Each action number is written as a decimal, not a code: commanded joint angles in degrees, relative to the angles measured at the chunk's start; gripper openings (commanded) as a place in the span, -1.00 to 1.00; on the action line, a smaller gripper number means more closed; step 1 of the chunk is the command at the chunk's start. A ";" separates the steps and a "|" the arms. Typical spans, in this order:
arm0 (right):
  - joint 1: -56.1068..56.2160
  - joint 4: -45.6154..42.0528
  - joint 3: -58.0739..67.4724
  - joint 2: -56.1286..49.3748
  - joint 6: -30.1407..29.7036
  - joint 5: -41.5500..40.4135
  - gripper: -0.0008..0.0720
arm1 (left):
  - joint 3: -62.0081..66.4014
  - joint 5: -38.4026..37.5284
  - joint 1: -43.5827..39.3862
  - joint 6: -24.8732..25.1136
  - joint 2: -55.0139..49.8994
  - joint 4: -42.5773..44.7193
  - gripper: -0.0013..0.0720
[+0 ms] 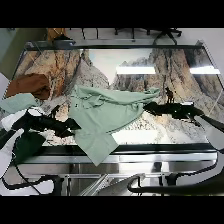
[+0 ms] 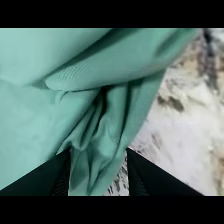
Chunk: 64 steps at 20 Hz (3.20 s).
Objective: Fold the shirts.
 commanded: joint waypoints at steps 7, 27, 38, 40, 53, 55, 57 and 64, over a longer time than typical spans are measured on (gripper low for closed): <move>2.91 4.28 7.52 1.95 -1.86 1.70 -0.93 | 2.99 3.23 0.00 5.51 0.39 -7.02 -0.92; -0.85 -3.15 63.30 32.15 -1.51 -0.42 -0.93 | 67.36 22.71 0.02 6.27 38.40 -6.43 -0.92; -0.79 -26.53 48.96 15.61 18.29 18.38 -0.93 | 50.36 4.74 -0.70 4.39 18.84 -5.66 -0.92; -0.24 -25.77 47.56 13.73 18.18 20.76 -0.93 | 48.26 2.84 -2.38 4.66 16.55 -5.73 -0.92; -0.79 -26.49 47.50 27.61 18.25 24.39 -0.93 | 57.33 -3.48 -4.52 2.58 26.38 -3.65 -0.92; -0.79 -26.86 47.41 26.23 18.21 24.28 -0.93 | 52.54 -0.96 -4.52 2.75 27.96 -2.36 -0.92; -0.79 -27.34 47.36 22.51 18.21 22.60 -0.93 | 47.58 4.63 -4.52 3.72 27.65 0.63 -0.92; -0.39 -26.03 47.36 -2.78 18.18 12.46 -0.93 | 42.75 14.45 -4.59 6.19 5.27 0.37 -0.92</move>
